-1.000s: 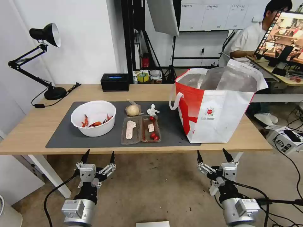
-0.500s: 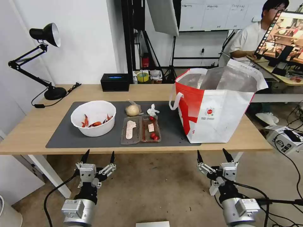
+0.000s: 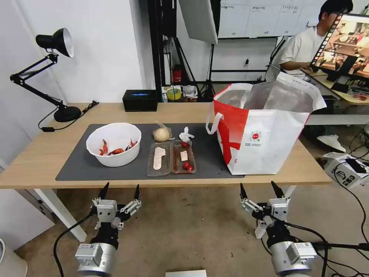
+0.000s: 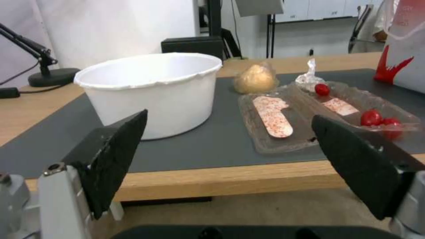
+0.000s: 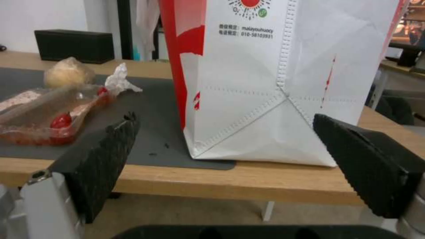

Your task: Pick up the trash from the table and place it into the takeout bag.

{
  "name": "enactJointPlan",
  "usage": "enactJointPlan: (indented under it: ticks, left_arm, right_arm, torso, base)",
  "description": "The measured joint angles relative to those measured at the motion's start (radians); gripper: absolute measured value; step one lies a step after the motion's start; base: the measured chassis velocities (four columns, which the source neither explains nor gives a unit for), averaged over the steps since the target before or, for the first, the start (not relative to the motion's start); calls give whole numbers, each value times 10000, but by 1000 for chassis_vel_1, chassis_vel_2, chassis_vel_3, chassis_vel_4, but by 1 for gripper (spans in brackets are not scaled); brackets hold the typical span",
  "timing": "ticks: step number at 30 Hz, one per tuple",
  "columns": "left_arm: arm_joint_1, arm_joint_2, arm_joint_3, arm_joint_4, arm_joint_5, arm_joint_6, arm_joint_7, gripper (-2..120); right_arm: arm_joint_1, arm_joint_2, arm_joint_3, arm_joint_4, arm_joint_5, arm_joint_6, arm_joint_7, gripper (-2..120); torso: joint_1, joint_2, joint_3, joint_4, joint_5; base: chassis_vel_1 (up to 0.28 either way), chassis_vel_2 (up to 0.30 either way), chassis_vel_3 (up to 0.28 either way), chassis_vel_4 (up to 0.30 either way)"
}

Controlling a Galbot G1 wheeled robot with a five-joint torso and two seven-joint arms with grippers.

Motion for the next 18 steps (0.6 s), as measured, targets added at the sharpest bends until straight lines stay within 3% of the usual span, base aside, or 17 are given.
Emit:
enactJointPlan:
  ticks: [6, 10, 12, 16, 18]
  left_arm:
    - [0, 0, 0, 0, 0, 0, 0, 100]
    - [-165, 89, -31, 0, -292, 293, -99, 100]
    - [-620, 331, -143, 12, -1024, 1040, -405, 100]
    - [-1012, 541, -237, 37, -1667, 1702, -668, 100]
    - [-1519, 813, -356, 59, -2511, 2562, -1015, 100]
  right_arm:
    - [7, -11, -3, 0, 7, -5, 0, 100]
    - [515, -447, -147, -66, 469, -496, 121, 100]
    - [1235, -1066, -367, -189, 1146, -1240, 321, 100]
    - [1881, -1617, -562, -295, 1755, -1902, 504, 100]
    - [2680, -2300, -797, -426, 2498, -2723, 725, 100]
  torso:
    - [0, 0, 0, -1, 0]
    - [-1, 1, 0, -1, -2]
    - [0, 0, 0, 1, 1]
    - [1, 0, 1, 0, 0]
    - [0, 0, 1, 0, 0]
  base:
    - [0, 0, 0, 0]
    - [0, 0, 0, 0]
    - [0, 0, 0, 0]
    - [0, 0, 0, 0]
    - [0, 0, 0, 0]
